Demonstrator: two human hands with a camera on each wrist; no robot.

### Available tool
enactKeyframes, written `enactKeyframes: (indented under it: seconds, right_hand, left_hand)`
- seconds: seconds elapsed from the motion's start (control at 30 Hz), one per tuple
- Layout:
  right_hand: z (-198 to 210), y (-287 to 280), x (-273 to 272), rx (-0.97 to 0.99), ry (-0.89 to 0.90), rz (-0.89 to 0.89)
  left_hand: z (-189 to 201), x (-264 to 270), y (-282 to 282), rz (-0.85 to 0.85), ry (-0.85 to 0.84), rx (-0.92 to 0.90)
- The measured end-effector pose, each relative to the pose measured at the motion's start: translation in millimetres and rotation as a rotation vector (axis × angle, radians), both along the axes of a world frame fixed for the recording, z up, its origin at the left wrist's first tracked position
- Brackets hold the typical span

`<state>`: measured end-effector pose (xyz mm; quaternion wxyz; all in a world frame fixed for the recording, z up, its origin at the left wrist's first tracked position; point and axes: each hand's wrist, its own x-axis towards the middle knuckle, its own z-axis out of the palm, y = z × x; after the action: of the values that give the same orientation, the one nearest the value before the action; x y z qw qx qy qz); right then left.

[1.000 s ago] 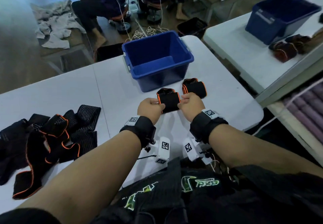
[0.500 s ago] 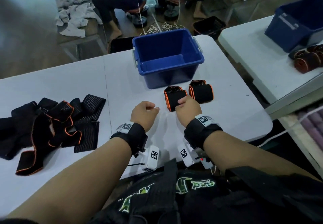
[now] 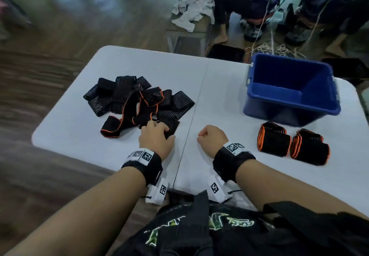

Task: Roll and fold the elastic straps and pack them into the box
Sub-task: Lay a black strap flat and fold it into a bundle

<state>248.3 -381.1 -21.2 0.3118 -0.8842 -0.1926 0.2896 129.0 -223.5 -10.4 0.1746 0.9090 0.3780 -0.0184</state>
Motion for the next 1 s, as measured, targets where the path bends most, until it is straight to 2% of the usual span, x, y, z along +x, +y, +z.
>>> enactKeyframes:
  seconds: [0.07, 0.13, 0.23, 0.4, 0.53, 0.7, 0.8, 0.9, 1.0]
  right_hand:
    - [0.9, 13.1, -4.8, 0.003, -0.002, 0.049]
    - [0.6, 24.6, -9.9, 0.006, 0.006, 0.082]
    - [-0.2, 36.2, -16.2, 0.012, 0.018, 0.127]
    - [-2.6, 50.7, -23.0, 0.087, 0.014, 0.238]
    - [1.9, 60.0, -27.4, 0.158, 0.064, 0.225]
    - [8.6, 67.0, -28.8, 0.295, 0.085, 0.117]
    - [12.5, 69.5, -28.6, 0.300, 0.151, 0.163]
    - [10.5, 73.2, -31.3, 0.307, 0.193, 0.226]
    - [10.1, 75.1, -35.7, 0.329, 0.209, 0.199]
  left_hand:
    - [-6.2, -15.2, 5.5, 0.017, 0.077, -0.009]
    - [-12.4, -25.2, 8.0, 0.013, 0.059, -0.026]
    - [-13.7, -31.8, 9.2, 0.037, -0.040, -0.089]
    - [-0.4, -33.1, 23.4, 0.175, -0.265, -0.260]
    - [1.6, -36.4, 35.0, 0.162, -0.373, -0.399]
    - [5.7, -39.6, 42.0, 0.074, -0.394, -0.380]
    - [1.3, -44.1, 46.6, 0.042, -0.393, -0.419]
    - [-2.1, -48.3, 48.2, 0.078, -0.398, -0.489]
    - [-8.4, -51.0, 50.2, 0.130, -0.425, -0.575]
